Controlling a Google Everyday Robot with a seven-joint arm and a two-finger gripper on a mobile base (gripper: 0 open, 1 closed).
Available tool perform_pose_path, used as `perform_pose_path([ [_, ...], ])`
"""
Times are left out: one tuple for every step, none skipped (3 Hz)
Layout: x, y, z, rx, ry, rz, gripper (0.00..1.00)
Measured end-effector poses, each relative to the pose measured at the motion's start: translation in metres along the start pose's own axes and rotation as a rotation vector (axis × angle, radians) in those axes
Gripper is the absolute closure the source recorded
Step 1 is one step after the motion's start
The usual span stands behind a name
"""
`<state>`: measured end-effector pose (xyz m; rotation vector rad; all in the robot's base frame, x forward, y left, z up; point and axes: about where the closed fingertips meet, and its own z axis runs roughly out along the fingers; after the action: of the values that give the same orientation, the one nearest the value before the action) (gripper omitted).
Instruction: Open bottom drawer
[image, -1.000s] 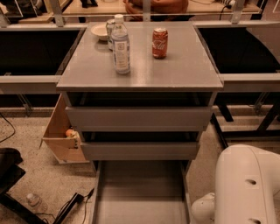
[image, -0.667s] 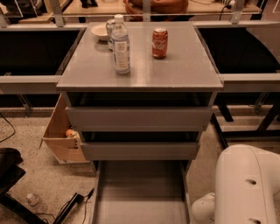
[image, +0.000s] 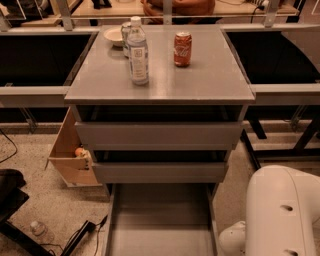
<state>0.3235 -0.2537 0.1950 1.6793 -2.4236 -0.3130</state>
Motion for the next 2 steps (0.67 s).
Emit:
perform_pose_path([
  [0.003, 0.001, -0.009, -0.002, -0.028, -0.015, 0.00],
  [0.011, 0.014, -0.051, 0.007, -0.090, -0.067, 0.00],
])
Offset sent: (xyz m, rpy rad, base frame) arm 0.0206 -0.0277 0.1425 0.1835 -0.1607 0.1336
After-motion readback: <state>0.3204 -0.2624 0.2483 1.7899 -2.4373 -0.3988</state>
